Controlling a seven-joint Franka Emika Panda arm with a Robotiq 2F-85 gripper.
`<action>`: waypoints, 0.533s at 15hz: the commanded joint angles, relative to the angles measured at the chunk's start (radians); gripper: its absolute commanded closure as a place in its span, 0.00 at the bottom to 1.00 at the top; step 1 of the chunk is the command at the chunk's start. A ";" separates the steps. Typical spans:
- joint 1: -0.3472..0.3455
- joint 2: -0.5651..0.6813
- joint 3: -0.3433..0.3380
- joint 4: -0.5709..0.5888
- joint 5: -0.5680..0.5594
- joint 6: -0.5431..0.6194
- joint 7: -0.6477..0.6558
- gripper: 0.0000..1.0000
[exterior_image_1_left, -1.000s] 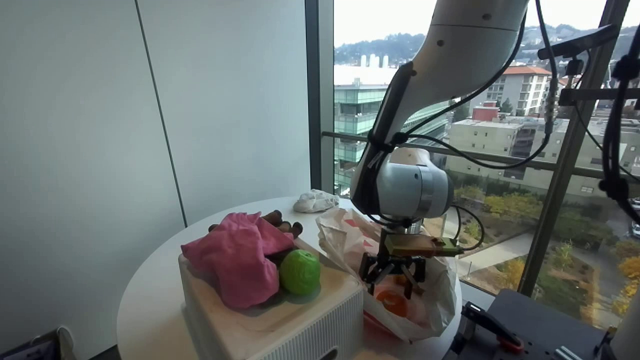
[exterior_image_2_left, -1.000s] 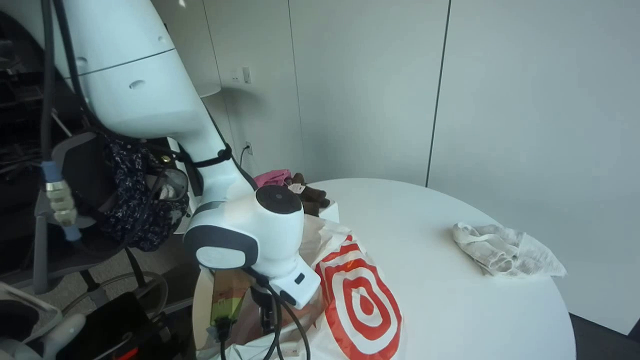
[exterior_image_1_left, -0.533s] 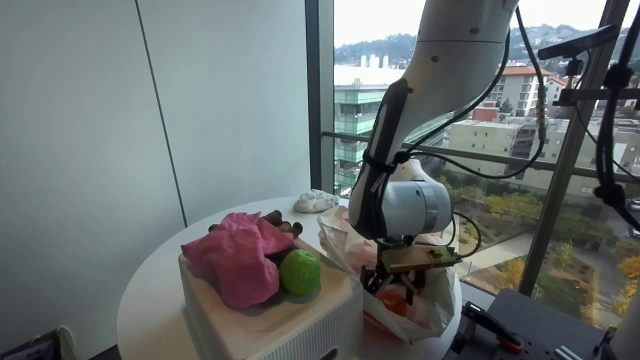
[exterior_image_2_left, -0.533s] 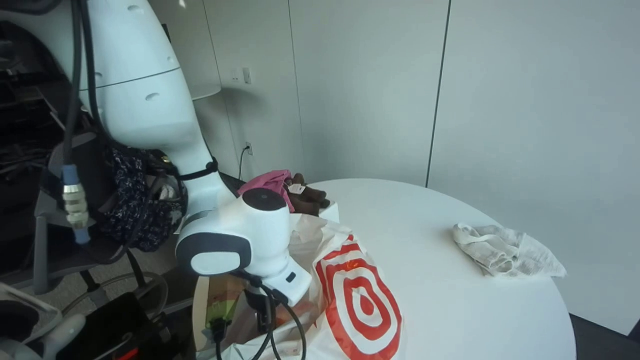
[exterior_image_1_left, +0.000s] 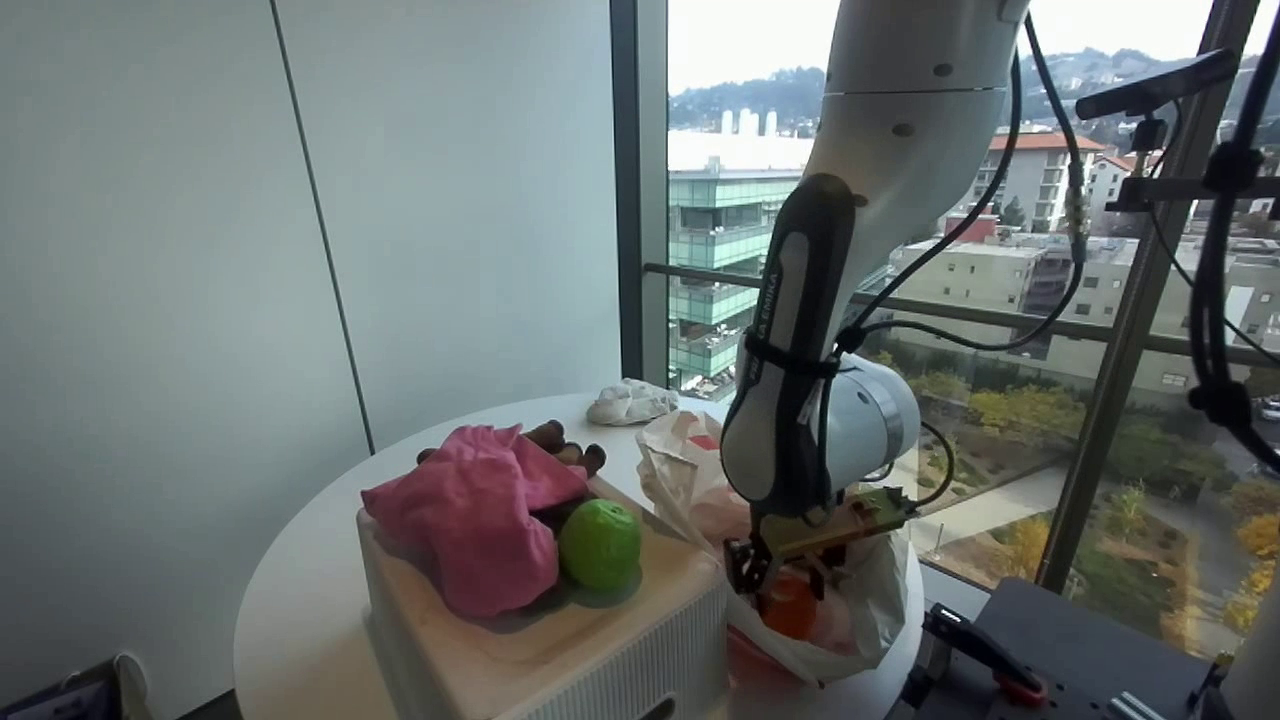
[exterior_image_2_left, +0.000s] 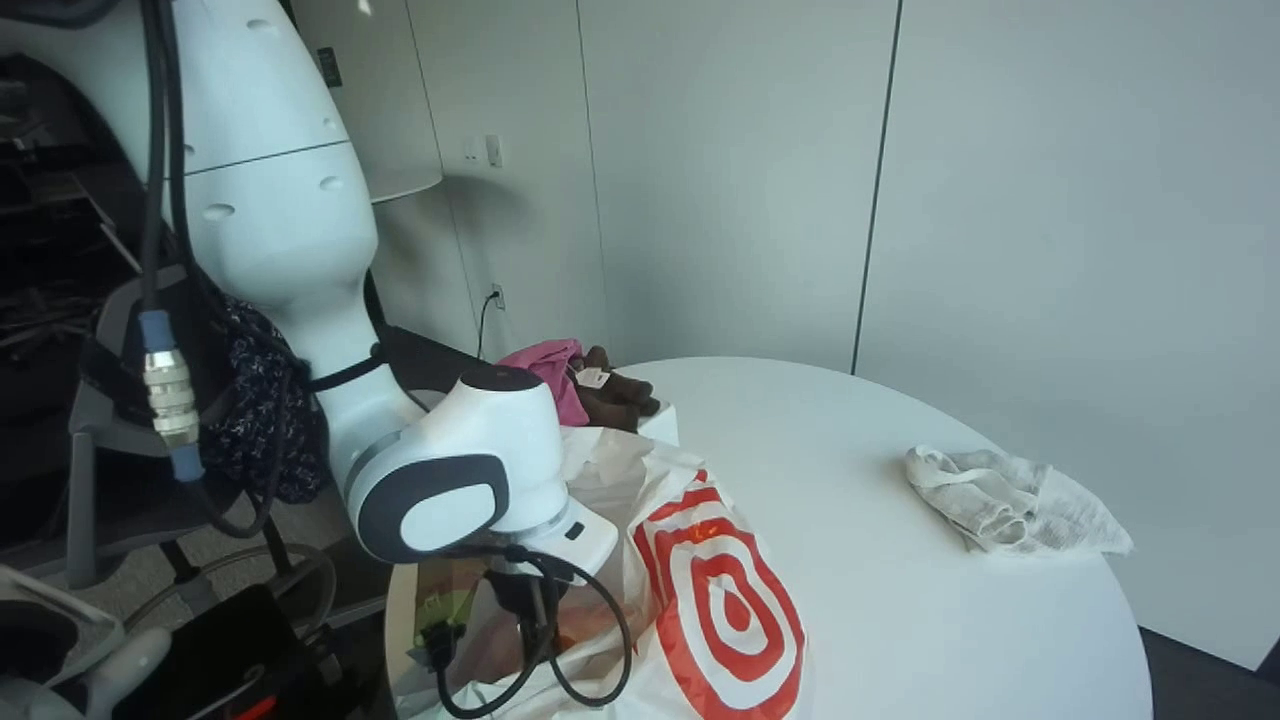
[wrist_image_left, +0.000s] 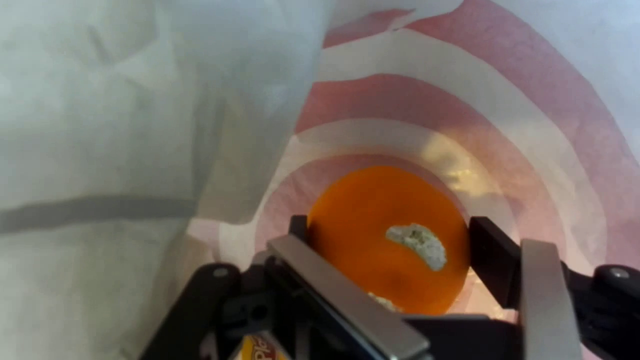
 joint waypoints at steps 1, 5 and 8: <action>0.024 -0.176 -0.068 -0.041 -0.099 -0.180 0.044 0.45; -0.019 -0.372 -0.037 -0.049 0.024 -0.369 -0.144 0.45; -0.143 -0.535 0.085 -0.072 -0.111 -0.369 -0.071 0.45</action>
